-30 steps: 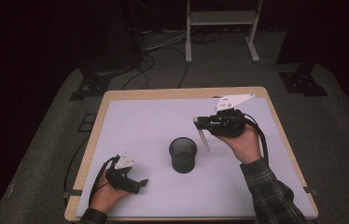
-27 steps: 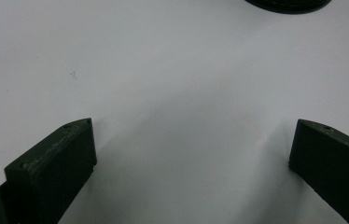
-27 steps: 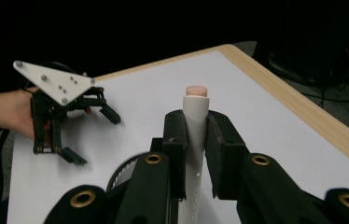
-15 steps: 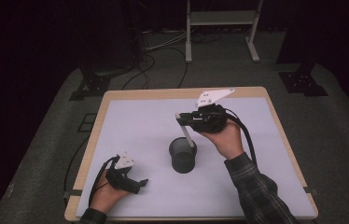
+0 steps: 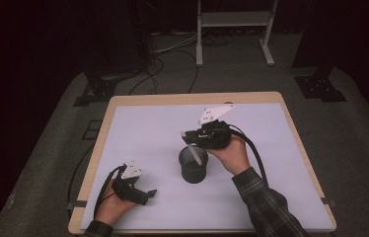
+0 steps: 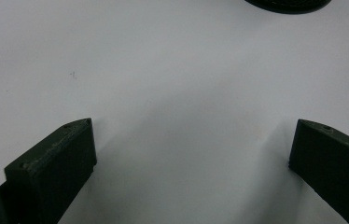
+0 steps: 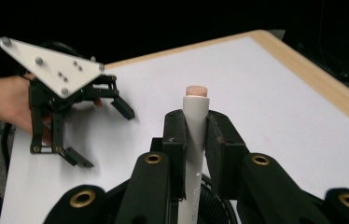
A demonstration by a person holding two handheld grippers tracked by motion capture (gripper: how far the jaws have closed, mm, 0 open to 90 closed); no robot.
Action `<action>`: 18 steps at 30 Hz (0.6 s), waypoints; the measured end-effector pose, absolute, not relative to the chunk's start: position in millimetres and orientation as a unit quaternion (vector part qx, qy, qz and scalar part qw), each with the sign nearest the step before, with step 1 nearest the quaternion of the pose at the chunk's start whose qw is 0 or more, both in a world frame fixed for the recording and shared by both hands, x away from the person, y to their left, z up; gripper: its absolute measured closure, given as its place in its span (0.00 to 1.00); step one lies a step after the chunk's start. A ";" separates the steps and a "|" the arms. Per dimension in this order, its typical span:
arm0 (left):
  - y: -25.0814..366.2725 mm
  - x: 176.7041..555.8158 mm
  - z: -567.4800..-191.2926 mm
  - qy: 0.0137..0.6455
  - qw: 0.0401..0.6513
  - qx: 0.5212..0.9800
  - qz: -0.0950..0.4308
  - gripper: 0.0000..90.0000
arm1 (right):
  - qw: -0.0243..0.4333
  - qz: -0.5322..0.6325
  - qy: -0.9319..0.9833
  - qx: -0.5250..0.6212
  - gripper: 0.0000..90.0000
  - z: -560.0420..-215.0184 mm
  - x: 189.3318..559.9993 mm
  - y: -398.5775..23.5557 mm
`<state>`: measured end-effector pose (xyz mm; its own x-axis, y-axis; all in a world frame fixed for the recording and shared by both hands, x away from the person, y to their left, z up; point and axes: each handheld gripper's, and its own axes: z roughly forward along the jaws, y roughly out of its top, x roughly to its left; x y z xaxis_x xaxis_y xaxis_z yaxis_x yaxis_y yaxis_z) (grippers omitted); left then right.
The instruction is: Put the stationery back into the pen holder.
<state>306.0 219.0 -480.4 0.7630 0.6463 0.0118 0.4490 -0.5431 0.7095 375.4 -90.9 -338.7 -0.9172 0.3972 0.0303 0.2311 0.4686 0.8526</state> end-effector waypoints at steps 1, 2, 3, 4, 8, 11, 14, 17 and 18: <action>218.9 306.0 -480.4 0.316 0.359 0.867 0.138 0.00 | 0.084 0.479 0.854 0.184 0.86 -342.0 375.7 -90.8; 219.0 306.0 -480.4 0.316 0.359 0.868 0.137 0.00 | 0.081 0.477 0.856 0.186 0.86 -346.5 376.0 -90.3; 218.9 306.0 -480.4 0.316 0.359 0.868 0.137 0.00 | 0.079 0.474 0.857 0.186 0.86 -349.2 376.1 -89.7; 218.9 306.0 -480.4 0.316 0.359 0.868 0.137 0.00 | 0.078 0.468 0.860 0.188 0.86 -353.7 376.1 -88.8; 218.9 306.0 -480.5 0.316 0.360 0.867 0.138 0.00 | 0.073 0.456 0.866 0.190 0.86 -365.3 376.5 -86.0; 218.8 306.0 -480.6 0.316 0.360 0.867 0.138 0.00 | 0.072 0.449 0.870 0.190 0.86 -372.0 376.7 -83.7; 218.7 305.9 -480.7 0.317 0.360 0.867 0.137 0.00 | 0.070 0.442 0.874 0.191 0.86 -377.3 376.6 -81.5; 218.7 305.9 -480.8 0.317 0.361 0.866 0.138 0.00 | 0.068 0.444 0.873 0.189 0.86 -379.4 376.2 -80.6; 218.6 305.9 -480.9 0.317 0.361 0.866 0.138 0.00 | 0.070 0.443 0.874 0.188 0.86 -379.5 375.8 -79.7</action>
<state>305.9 218.6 -480.9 0.7610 0.6486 0.0102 0.4493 -0.5384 0.7129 375.8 -79.7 -379.5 -0.9197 0.3901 0.0431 0.2653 0.5369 0.8008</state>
